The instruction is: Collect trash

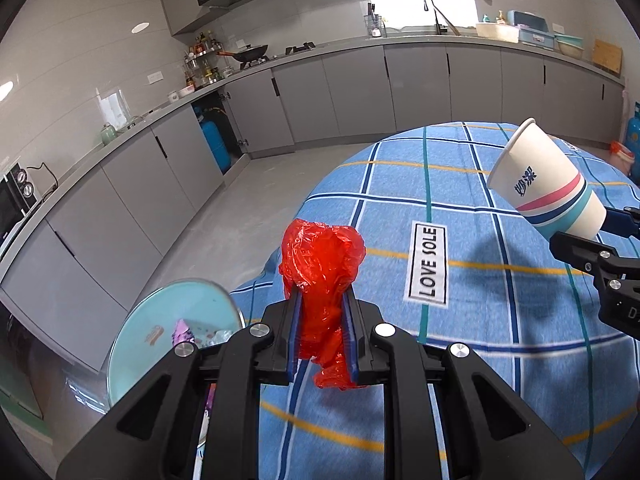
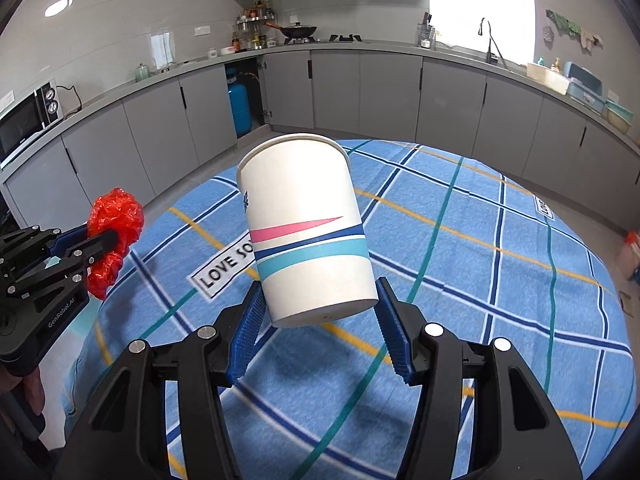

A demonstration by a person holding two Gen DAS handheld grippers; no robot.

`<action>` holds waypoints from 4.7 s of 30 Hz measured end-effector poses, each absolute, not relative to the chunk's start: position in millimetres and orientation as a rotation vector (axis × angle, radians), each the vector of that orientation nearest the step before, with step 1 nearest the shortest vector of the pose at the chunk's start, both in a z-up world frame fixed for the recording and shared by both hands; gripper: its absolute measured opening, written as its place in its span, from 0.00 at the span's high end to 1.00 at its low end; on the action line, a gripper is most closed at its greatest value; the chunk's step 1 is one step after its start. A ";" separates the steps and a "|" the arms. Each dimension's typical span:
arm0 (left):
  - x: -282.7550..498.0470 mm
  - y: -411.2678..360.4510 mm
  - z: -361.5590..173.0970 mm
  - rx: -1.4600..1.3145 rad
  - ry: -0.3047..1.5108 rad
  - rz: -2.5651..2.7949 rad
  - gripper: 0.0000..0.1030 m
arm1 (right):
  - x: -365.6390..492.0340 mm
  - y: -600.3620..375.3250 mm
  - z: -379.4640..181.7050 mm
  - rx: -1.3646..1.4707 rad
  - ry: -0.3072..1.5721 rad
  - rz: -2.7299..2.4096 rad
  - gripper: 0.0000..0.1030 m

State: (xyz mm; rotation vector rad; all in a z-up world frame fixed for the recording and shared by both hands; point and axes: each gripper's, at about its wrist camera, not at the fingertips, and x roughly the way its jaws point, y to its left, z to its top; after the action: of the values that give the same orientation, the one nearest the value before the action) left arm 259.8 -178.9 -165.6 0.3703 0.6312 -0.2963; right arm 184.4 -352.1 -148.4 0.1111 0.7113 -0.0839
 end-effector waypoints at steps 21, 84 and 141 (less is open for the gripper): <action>228.3 -126.7 -156.3 0.333 0.598 -0.241 0.83 | 169.2 -305.0 -131.7 0.076 0.681 -0.037 0.46; 252.9 13.0 -142.3 0.240 0.598 0.053 0.83 | 224.5 -177.5 -113.0 -0.030 0.647 0.213 0.48; 244.3 28.1 -135.1 0.228 0.525 0.185 0.16 | 224.5 -176.2 -101.9 0.075 0.577 0.228 0.25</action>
State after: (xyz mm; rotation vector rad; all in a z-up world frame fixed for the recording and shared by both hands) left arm 244.3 28.1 -135.1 0.2281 0.5254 0.1851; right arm 224.5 -176.2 -101.9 0.0753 0.5772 0.2284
